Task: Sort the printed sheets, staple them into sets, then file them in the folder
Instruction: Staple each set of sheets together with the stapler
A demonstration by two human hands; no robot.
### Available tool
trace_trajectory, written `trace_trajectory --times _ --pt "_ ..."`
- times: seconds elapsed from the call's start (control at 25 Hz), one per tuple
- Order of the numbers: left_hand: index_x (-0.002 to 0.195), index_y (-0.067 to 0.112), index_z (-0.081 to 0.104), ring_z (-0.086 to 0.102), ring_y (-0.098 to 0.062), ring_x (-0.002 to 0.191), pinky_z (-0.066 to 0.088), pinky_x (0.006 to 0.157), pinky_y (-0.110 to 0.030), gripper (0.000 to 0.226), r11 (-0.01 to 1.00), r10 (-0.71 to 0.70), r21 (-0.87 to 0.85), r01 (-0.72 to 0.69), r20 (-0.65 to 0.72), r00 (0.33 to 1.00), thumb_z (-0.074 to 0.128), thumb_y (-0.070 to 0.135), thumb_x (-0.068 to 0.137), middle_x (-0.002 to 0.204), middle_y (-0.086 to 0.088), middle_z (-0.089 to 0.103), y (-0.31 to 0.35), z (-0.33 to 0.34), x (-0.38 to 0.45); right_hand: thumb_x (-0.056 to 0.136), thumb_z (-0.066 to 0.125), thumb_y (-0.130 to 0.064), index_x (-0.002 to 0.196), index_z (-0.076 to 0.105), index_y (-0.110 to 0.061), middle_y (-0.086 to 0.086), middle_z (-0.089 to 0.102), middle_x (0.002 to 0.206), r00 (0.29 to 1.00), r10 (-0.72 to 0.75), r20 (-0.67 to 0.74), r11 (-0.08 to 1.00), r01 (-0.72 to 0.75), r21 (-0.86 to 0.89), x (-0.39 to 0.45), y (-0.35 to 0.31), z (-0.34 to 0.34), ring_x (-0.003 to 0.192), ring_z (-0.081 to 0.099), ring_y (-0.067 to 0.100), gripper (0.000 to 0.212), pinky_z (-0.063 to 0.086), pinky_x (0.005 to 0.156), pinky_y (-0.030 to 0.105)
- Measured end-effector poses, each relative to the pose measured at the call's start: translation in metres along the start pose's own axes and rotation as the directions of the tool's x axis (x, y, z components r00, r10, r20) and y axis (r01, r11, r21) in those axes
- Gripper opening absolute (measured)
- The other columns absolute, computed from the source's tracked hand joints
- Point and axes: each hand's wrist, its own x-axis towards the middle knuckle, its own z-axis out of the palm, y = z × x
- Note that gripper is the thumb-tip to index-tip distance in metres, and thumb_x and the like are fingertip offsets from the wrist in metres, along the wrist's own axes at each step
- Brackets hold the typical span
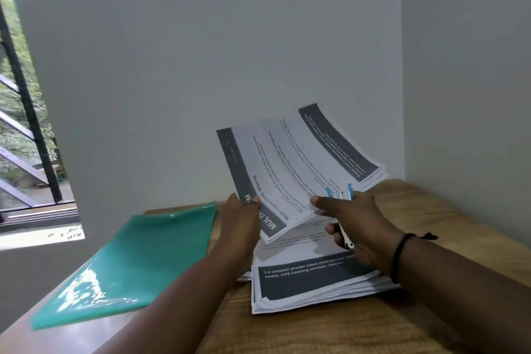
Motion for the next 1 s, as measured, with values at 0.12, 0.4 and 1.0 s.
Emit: trace_trajectory --times 0.12,0.4,1.0 --pt "0.138 0.027 0.036 0.071 -0.016 0.082 0.060 0.067 -0.032 0.043 0.993 0.095 0.068 -0.099 0.058 0.994 0.051 0.016 0.099 0.120 -0.003 0.065 0.002 0.009 -0.014 0.084 0.066 -0.004 0.126 0.043 -0.003 0.019 0.063 0.111 0.998 0.005 -0.070 0.993 0.003 0.119 0.012 0.001 -0.005 0.048 0.066 0.010 0.048 0.035 0.033 0.014" --pt "0.146 0.049 0.022 0.071 -0.018 0.094 0.060 0.075 -0.035 0.082 0.939 0.191 0.250 -0.236 0.189 0.963 0.057 -0.002 0.092 0.135 -0.013 0.055 -0.013 0.013 -0.019 0.086 0.052 0.004 0.102 0.050 0.001 0.010 0.052 0.062 0.991 0.085 -0.101 0.996 -0.084 0.017 0.016 0.008 -0.011 0.032 0.046 0.005 0.017 0.035 0.033 0.013" --pt "0.131 0.016 0.052 0.072 -0.025 0.086 0.061 0.071 -0.036 0.054 0.997 0.046 -0.063 -0.037 0.156 0.987 0.059 -0.013 0.086 0.115 -0.013 0.065 0.005 0.006 -0.015 0.091 0.045 -0.048 0.110 0.059 -0.015 0.007 0.066 0.079 0.930 0.216 0.299 0.962 -0.150 -0.228 -0.001 -0.027 -0.018 0.050 0.041 0.014 0.041 0.029 0.045 0.022"
